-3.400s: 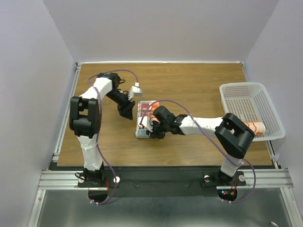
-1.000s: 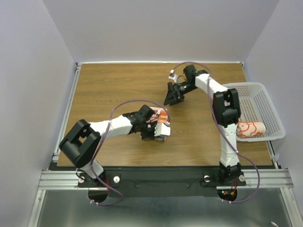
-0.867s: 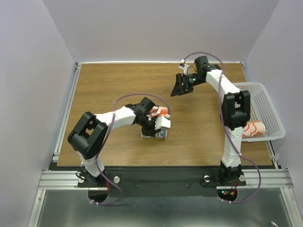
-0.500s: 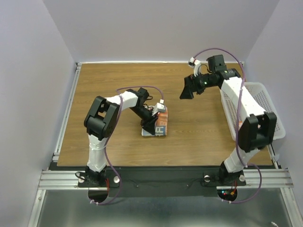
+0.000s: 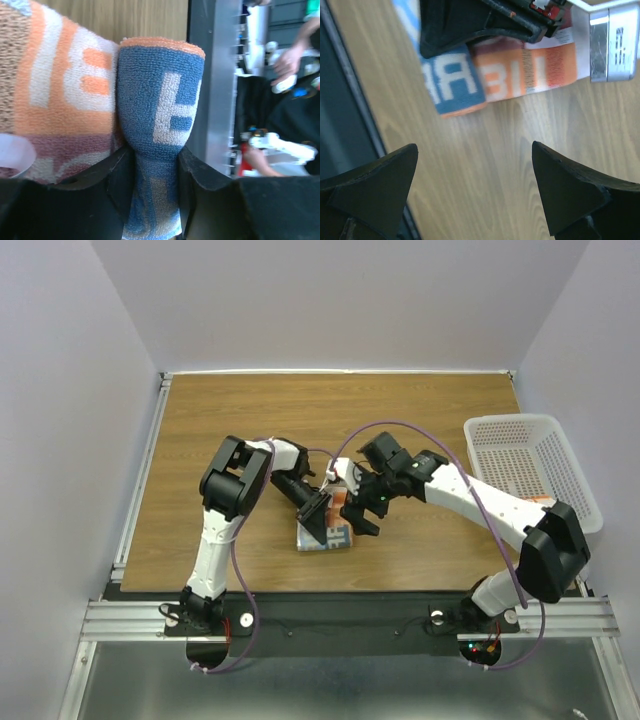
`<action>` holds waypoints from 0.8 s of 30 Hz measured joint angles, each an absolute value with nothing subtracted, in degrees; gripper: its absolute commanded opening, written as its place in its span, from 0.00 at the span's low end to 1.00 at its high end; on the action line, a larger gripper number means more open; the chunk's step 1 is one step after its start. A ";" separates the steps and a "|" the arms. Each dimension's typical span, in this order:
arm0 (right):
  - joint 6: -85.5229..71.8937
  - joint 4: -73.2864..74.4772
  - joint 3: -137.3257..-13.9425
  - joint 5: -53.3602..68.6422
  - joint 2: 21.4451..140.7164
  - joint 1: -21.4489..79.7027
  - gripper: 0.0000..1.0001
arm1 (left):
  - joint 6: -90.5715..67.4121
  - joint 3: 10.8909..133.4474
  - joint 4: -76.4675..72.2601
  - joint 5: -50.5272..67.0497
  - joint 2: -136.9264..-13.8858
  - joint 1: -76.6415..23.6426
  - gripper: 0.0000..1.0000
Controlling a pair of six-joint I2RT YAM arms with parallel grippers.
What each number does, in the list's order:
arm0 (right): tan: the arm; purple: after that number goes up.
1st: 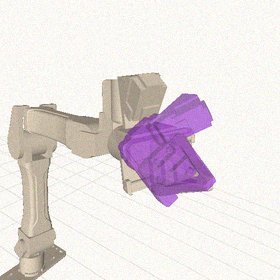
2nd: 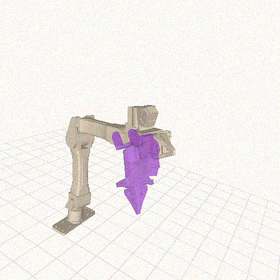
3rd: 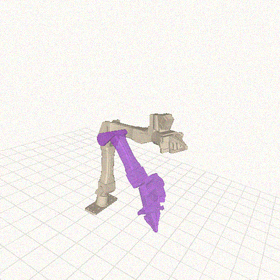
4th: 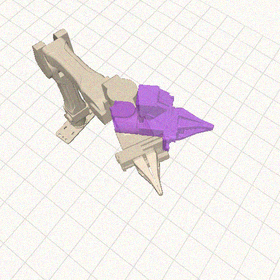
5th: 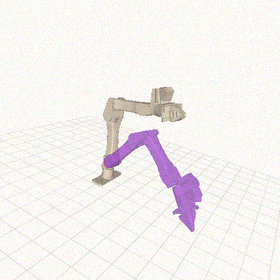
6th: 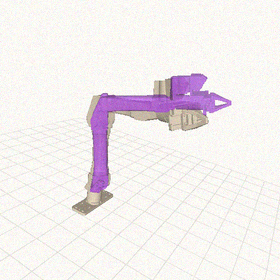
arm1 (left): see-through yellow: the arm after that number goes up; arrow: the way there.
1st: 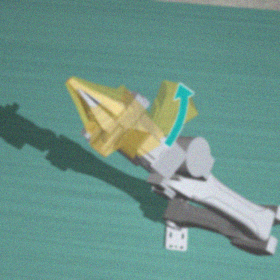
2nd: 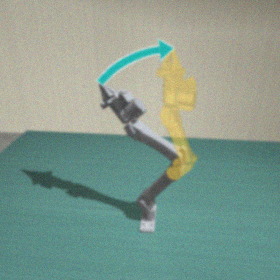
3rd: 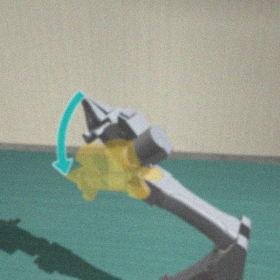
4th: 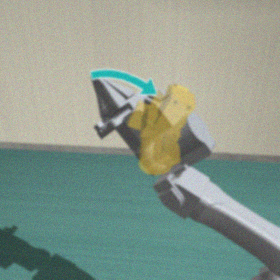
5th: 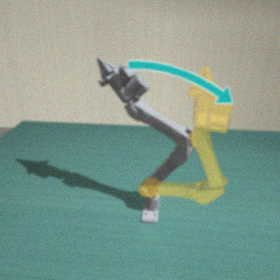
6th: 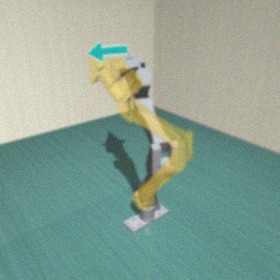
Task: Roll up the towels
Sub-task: Roll the towel
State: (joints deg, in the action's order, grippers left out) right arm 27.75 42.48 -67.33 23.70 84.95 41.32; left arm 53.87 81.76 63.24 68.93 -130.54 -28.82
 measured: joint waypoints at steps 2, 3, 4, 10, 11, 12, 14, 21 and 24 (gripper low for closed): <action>28.40 40.82 -66.04 20.93 85.41 43.35 1.00 | 53.19 81.60 64.49 68.99 -131.13 -28.91 0.49; 28.77 38.96 -65.30 18.72 86.08 45.23 1.00 | 52.51 81.58 65.01 68.97 -131.44 -28.93 0.49; 28.95 37.85 -64.97 17.63 86.74 46.85 1.00 | 52.16 81.60 65.19 68.99 -131.57 -28.93 0.49; 28.80 32.16 -64.64 13.72 90.02 54.59 0.99 | 50.19 82.46 66.98 69.08 -133.03 -28.93 0.49; 28.67 31.31 -64.64 13.43 90.41 55.20 0.99 | 50.06 82.76 67.37 69.08 -133.29 -28.93 0.49; 28.53 30.52 -64.62 13.23 90.78 55.61 0.98 | 50.06 83.00 67.70 69.08 -133.51 -28.93 0.49; 28.25 27.92 -63.64 12.78 91.37 55.96 0.98 | 50.06 83.55 68.47 69.08 -134.02 -28.93 0.49; 29.17 21.28 -54.98 11.18 91.72 57.06 0.92 | 51.00 85.19 70.78 68.86 -135.24 -28.99 0.50; 29.87 19.33 -52.21 10.61 92.62 57.34 0.49 | 51.62 85.38 71.31 68.82 -135.33 -29.02 0.52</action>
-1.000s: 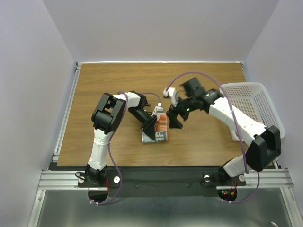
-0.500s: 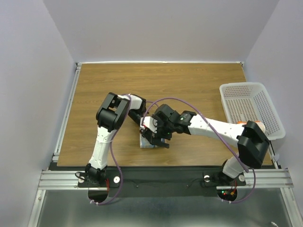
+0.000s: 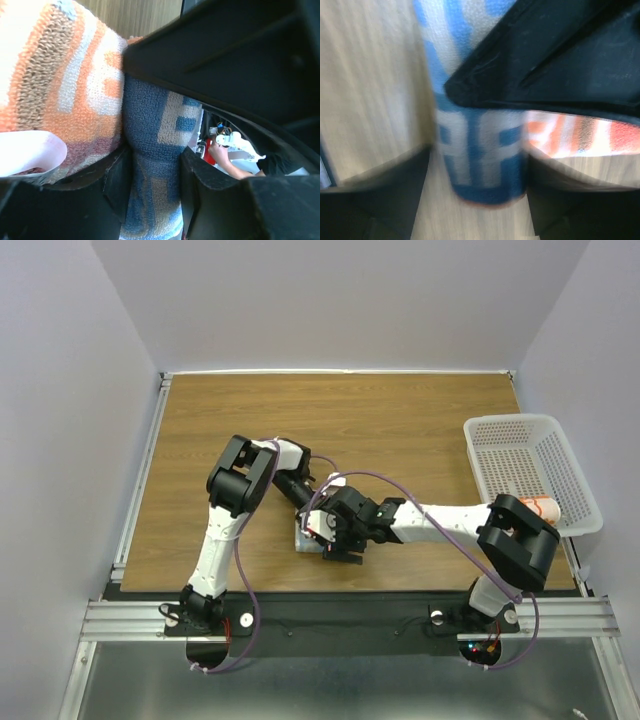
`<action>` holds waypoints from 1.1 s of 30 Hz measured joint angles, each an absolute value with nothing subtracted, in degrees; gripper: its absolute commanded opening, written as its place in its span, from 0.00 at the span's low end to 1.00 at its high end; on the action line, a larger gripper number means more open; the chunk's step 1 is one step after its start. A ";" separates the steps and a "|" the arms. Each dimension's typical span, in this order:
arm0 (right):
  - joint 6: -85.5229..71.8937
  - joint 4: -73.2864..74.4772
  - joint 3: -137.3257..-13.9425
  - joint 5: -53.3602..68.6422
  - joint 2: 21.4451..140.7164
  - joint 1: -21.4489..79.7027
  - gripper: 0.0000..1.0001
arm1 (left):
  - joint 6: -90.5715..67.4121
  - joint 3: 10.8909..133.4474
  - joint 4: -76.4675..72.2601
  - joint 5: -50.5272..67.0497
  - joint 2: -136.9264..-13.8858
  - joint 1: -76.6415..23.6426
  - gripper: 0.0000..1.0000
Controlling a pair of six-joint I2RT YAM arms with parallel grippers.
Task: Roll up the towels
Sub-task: Roll the towel
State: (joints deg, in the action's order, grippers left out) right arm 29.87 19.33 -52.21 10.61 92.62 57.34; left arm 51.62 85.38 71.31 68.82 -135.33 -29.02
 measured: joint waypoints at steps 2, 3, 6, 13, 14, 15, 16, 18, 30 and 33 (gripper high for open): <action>30.02 18.28 -51.79 9.85 93.03 57.36 0.27 | 52.05 85.38 71.79 68.69 -135.33 -29.02 0.54; 30.02 17.67 -51.77 9.82 93.10 57.30 0.20 | 52.16 85.38 71.88 68.62 -135.33 -28.95 0.54; 29.80 16.97 -51.62 10.33 92.90 57.30 0.01 | 52.42 85.38 72.42 68.55 -135.15 -28.34 0.60; 27.94 16.64 -51.53 14.61 92.73 57.14 0.01 | 55.07 84.82 69.47 66.00 -128.31 -22.63 0.82; 27.59 16.95 -51.53 15.57 92.73 57.10 0.01 | 55.90 84.82 67.70 65.21 -125.80 -20.21 0.84; 27.24 17.43 -51.53 16.73 92.73 57.08 0.01 | 56.31 84.84 66.54 64.64 -123.92 -18.26 0.89; 26.92 17.74 -51.53 17.61 92.73 57.08 0.01 | 56.55 84.86 65.93 64.36 -122.56 -16.75 0.91; 26.06 18.55 -51.70 19.27 92.82 56.97 0.01 | 57.30 84.95 64.58 63.79 -119.04 -12.16 0.97; 19.94 28.64 -62.89 35.68 103.94 49.71 0.01 | 54.74 71.00 47.31 61.89 -88.86 11.00 0.99; 19.00 31.55 -66.61 40.27 107.74 48.25 0.01 | 55.75 64.10 42.70 57.71 -76.64 9.34 0.99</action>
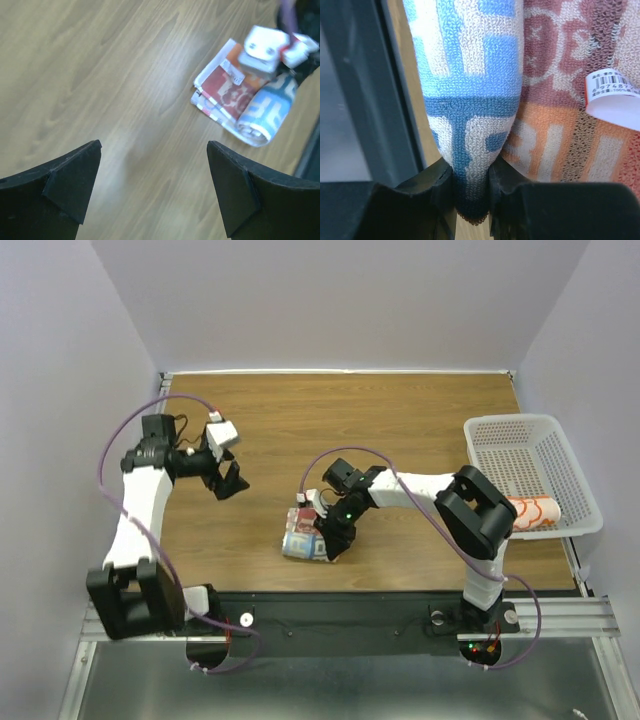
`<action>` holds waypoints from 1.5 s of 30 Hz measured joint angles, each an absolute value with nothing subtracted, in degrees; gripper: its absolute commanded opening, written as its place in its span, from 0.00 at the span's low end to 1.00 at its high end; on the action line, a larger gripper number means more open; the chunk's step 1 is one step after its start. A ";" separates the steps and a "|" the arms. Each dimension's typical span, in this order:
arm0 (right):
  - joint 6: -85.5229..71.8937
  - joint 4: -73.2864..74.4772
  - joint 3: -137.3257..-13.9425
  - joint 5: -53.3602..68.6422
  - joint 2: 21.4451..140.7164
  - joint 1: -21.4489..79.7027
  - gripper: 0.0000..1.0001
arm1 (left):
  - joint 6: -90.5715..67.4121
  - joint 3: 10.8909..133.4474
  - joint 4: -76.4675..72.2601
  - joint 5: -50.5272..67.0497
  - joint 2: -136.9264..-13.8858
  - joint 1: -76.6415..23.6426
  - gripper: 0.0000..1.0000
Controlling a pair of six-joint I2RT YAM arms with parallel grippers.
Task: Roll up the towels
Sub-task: Roll the towel
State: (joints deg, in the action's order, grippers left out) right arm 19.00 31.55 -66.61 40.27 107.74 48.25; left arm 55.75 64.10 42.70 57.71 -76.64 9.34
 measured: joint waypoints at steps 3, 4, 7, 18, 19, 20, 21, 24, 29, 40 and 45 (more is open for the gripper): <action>18.11 34.48 -69.97 45.25 111.48 46.44 0.01 | 59.61 57.49 38.70 52.75 -65.98 5.85 0.99; 17.91 35.62 -71.05 47.22 112.84 45.63 0.01 | 61.41 54.26 37.65 50.30 -61.39 3.31 0.99; 17.74 38.46 -73.73 51.66 116.31 43.75 0.01 | 66.28 44.27 34.50 42.83 -52.05 -4.71 0.99; 17.10 45.15 -79.20 61.89 124.84 40.16 0.03 | 71.40 28.03 24.67 24.62 -44.07 -34.04 0.99; 17.02 45.80 -79.64 62.72 125.45 39.99 0.03 | 70.76 28.05 22.92 23.75 -45.34 -36.12 0.99; 16.91 46.09 -79.88 63.07 125.91 39.77 0.03 | 70.32 28.10 21.34 23.00 -46.65 -38.37 0.99; 16.84 46.68 -80.40 63.90 126.72 39.53 0.03 | 69.82 28.10 19.90 22.33 -48.31 -40.36 0.99; 16.71 48.10 -81.19 65.43 127.94 38.96 0.04 | 68.75 28.12 17.06 20.67 -53.12 -44.66 0.98; 16.73 49.54 -82.41 65.91 128.42 38.59 0.04 | 67.83 28.29 13.56 19.22 -58.37 -48.49 0.89; 16.91 50.54 -83.22 66.06 128.95 38.22 0.13 | 65.14 29.36 5.30 14.76 -69.82 -49.43 0.45; 17.17 51.37 -83.99 65.47 128.95 37.54 0.47 | 63.24 30.87 4.60 14.24 -71.96 -49.41 0.26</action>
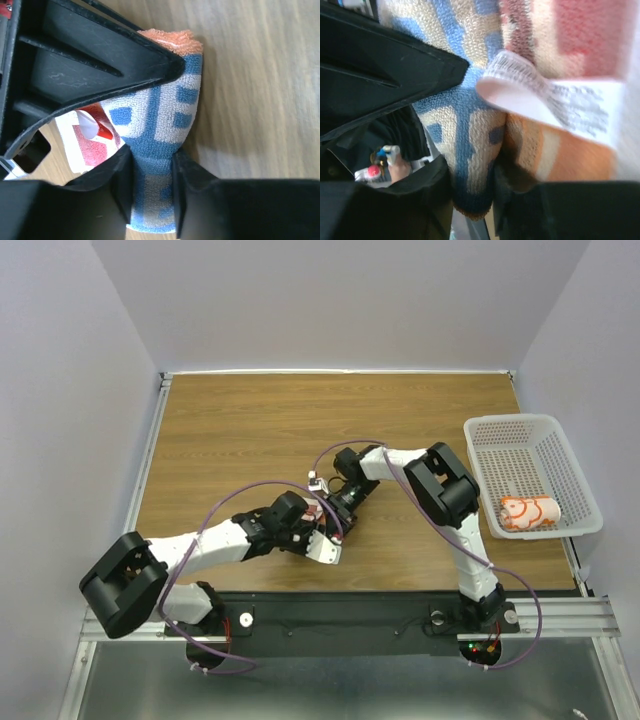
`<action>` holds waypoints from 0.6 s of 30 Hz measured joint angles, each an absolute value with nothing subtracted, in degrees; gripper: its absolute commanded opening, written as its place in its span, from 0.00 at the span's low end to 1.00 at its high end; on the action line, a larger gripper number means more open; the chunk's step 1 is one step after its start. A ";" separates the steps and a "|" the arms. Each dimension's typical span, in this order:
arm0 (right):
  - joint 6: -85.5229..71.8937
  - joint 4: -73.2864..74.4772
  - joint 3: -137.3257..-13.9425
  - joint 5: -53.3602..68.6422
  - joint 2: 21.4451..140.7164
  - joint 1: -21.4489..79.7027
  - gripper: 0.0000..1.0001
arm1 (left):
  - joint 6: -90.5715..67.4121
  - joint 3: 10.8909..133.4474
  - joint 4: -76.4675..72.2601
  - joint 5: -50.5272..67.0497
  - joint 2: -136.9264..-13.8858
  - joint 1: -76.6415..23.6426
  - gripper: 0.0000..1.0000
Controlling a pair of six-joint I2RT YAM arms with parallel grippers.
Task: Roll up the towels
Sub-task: Roll the towel
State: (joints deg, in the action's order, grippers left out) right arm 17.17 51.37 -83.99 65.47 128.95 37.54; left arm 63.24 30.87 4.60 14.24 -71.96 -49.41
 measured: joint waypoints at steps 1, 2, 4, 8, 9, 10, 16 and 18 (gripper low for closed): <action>17.17 51.70 -84.29 65.34 128.95 37.10 0.51 | 62.78 31.24 4.84 14.28 -72.23 -49.41 0.24; 16.75 52.23 -84.68 65.10 128.92 36.45 0.55 | 62.41 31.70 5.52 14.39 -72.38 -49.39 0.23; 16.25 53.12 -86.46 64.93 128.81 34.79 0.71 | 61.56 32.95 7.62 15.18 -72.77 -49.39 0.21; 14.48 52.86 -92.07 63.64 127.15 28.71 1.00 | 60.03 38.09 14.79 19.35 -76.01 -48.99 0.18; 13.82 52.47 -93.45 63.40 126.39 27.03 1.00 | 59.66 39.59 16.32 20.93 -77.14 -48.84 0.18; 13.15 52.25 -94.74 63.20 125.45 24.93 1.00 | 59.42 40.88 17.58 22.41 -78.37 -48.62 0.18; 10.85 48.84 -96.40 56.88 112.92 14.17 1.00 | 59.77 51.66 29.91 34.00 -88.16 -43.07 0.23; 10.02 45.50 -92.79 53.78 106.06 13.30 1.00 | 60.58 55.83 34.30 38.37 -92.62 -39.99 0.24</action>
State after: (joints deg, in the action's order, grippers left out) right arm 10.02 45.50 -92.79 53.78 106.06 13.30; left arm 60.58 55.83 34.30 38.37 -92.62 -39.99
